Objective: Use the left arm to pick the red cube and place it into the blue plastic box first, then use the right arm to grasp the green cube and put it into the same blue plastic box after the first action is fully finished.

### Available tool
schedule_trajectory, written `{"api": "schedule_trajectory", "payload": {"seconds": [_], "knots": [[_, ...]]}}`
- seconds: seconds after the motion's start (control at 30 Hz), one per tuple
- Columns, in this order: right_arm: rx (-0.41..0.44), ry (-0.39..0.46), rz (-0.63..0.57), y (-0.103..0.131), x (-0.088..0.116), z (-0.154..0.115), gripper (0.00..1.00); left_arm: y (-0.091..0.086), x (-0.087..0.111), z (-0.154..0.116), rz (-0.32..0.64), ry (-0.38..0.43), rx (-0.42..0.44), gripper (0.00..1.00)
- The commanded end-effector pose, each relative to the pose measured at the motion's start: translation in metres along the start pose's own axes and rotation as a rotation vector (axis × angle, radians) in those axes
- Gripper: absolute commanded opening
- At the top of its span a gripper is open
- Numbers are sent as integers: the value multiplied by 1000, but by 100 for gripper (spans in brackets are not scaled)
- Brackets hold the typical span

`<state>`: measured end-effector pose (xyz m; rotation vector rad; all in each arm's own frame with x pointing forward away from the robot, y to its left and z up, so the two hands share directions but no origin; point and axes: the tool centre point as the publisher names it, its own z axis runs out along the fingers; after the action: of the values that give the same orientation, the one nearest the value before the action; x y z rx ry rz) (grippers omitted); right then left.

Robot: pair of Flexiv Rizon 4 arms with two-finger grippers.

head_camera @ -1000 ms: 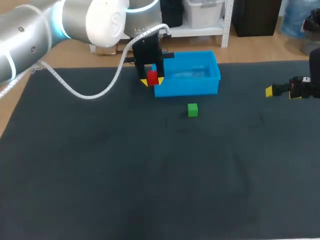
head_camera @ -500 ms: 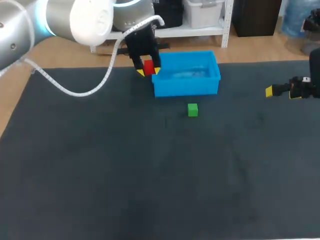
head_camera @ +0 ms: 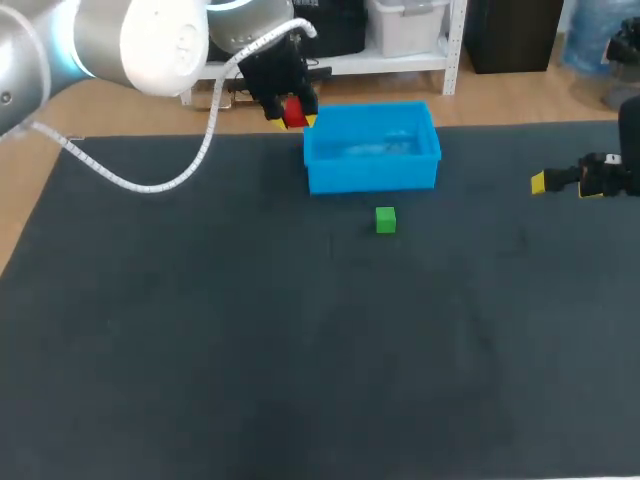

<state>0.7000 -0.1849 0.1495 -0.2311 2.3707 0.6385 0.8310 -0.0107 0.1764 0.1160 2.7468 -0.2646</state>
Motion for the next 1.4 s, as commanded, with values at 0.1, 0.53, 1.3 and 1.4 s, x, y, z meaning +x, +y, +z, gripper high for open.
{"api": "schedule_trajectory", "payload": {"seconds": [0.1, 0.53, 1.3, 1.4], "knots": [[2, 1, 0, 0, 0, 0, 100, -1, -15, 5, 22, -5, 29, 0], [2, 1, 0, 0, 0, 0, 100, -11, -44, 15, 85, -38, 77, 0], [2, 1, 0, 0, 0, 0, 100, -32, -82, 35, 169, -61, 79, 0], [2, 1, 0, 0, 0, 0, 100, -32, -88, 41, 169, -64, 78, 0]]}}
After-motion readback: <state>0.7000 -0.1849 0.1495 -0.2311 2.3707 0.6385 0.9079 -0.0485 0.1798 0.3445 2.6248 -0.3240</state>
